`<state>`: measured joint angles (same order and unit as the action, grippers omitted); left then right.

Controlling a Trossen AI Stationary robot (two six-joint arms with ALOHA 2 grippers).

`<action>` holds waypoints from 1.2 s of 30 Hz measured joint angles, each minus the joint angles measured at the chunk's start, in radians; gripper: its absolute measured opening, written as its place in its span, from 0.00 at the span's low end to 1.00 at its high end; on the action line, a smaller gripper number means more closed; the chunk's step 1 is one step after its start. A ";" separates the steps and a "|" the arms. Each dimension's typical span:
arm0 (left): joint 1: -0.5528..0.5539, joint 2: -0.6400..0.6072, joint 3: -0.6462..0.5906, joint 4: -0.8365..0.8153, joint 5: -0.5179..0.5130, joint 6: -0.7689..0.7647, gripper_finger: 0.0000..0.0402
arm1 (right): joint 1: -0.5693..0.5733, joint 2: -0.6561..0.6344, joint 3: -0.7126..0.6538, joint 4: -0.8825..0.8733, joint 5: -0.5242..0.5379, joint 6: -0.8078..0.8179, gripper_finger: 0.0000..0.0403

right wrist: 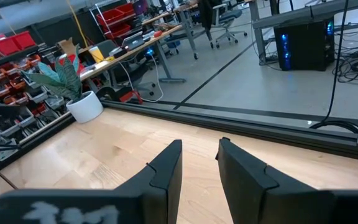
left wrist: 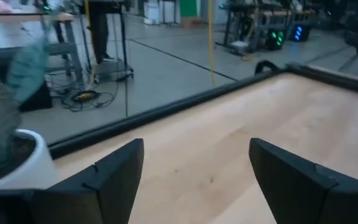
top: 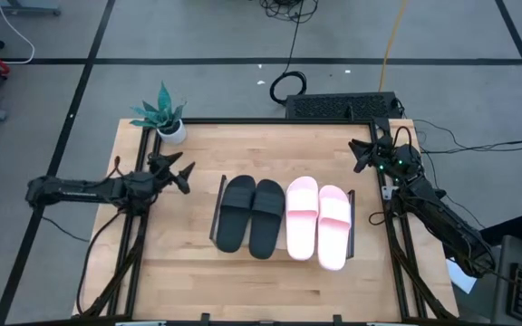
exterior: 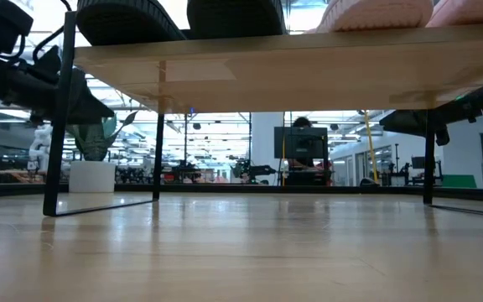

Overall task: Pick and place slides into the shelf
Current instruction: Return To Home Position

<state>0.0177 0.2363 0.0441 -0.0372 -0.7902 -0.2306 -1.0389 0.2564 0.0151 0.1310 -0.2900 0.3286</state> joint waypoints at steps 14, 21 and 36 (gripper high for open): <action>0.025 -0.233 -0.003 0.016 0.290 0.154 0.73 | 0.000 0.000 0.000 0.000 0.000 0.000 0.23; 0.025 -0.233 -0.003 -0.002 0.570 0.134 0.73 | 0.000 0.000 0.000 0.000 0.000 0.000 0.23; 0.028 -0.158 -0.003 -0.012 0.639 -0.004 0.73 | 0.000 0.000 0.000 0.000 0.000 0.000 0.23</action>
<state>0.0456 0.0785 0.0406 -0.0497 -0.1513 -0.2345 -1.0389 0.2565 0.0151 0.1313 -0.2898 0.3286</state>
